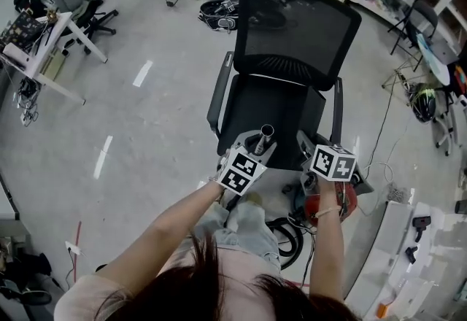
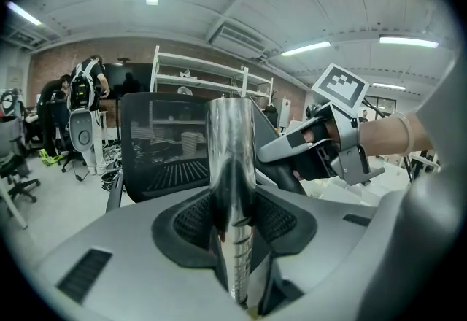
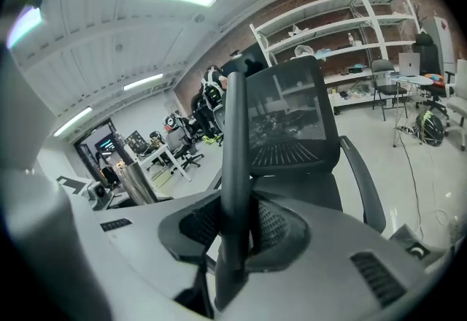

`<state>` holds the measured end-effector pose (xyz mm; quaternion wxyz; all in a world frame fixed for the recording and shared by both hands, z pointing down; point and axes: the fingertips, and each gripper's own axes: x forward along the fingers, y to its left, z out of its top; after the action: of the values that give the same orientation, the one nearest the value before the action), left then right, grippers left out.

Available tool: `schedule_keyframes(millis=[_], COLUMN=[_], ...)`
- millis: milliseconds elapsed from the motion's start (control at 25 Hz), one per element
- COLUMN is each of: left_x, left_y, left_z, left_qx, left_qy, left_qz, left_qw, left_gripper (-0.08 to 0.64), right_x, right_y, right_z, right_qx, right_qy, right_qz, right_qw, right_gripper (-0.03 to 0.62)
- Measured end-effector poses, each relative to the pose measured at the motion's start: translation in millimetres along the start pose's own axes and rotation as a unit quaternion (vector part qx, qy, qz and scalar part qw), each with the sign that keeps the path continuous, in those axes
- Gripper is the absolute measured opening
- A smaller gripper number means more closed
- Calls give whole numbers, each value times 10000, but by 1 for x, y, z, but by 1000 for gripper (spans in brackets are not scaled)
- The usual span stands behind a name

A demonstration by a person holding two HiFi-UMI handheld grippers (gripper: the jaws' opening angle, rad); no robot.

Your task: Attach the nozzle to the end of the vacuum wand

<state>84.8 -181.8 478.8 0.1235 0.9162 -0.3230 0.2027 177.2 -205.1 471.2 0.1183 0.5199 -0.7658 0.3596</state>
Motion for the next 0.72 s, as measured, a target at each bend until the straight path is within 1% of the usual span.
schedule_keyframes(millis=[280, 400, 520, 720], left_x=[-2, -4, -6, -9], left_y=[-17, -18, -19, -22], left_z=[2, 2, 1, 1], left_qx=[55, 29, 23, 14], left_qy=[-15, -68, -35, -39], left_qz=[-25, 19, 9, -17], left_qw=[10000, 10000, 10000, 10000], left_gripper=[152, 152, 152, 152], right_x=[-18, -22, -24, -29], right_y=[7, 14, 22, 34], right_z=[17, 25, 32, 41], right_qx=[30, 23, -24, 40], right_qy=[-289, -421, -503, -646], right_qz=[127, 189, 234, 385], right_qw=[9995, 9989, 9985, 9972], right_gripper=[103, 103, 103, 103])
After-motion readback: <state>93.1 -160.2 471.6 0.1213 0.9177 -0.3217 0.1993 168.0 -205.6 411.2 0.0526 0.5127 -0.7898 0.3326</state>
